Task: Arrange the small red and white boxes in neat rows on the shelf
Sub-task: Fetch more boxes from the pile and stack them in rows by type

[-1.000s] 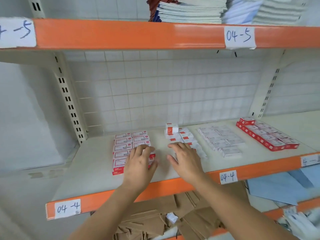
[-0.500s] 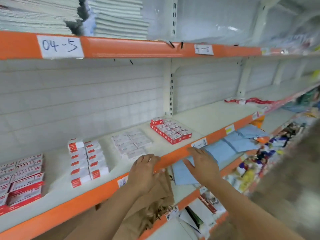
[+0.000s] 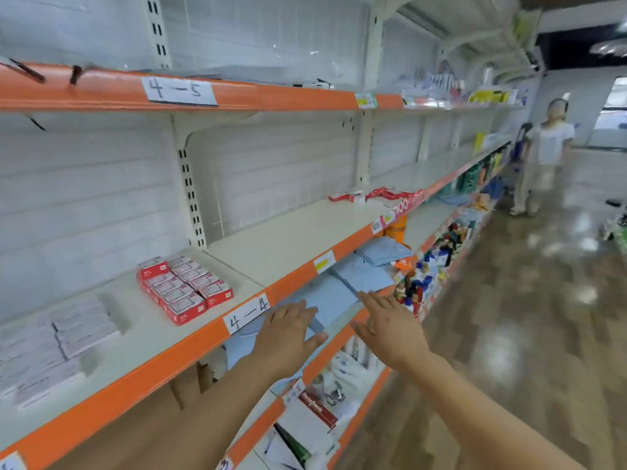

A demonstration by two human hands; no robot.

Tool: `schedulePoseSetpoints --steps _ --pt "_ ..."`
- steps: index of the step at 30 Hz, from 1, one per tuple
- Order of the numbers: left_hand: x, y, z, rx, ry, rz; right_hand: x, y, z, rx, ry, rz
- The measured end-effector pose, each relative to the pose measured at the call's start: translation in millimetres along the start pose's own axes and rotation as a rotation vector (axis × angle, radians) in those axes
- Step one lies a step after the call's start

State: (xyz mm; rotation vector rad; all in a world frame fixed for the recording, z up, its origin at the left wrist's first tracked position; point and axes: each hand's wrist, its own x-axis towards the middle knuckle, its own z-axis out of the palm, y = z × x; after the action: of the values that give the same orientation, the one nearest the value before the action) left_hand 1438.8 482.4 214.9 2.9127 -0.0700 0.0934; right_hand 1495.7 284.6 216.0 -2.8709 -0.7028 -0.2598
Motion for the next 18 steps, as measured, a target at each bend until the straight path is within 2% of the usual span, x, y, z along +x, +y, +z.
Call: schedulePoseSetpoints --steps 5,18 --pt "80.1 28.0 15.9 -0.001 -0.038 0.063 41.4 53.3 1.9 -0.021 -0.065 0.074" --pt "301.4 59.7 14.7 0.024 -0.044 0.19 198.7 181.4 5.9 -0.069 -0.079 0.191"
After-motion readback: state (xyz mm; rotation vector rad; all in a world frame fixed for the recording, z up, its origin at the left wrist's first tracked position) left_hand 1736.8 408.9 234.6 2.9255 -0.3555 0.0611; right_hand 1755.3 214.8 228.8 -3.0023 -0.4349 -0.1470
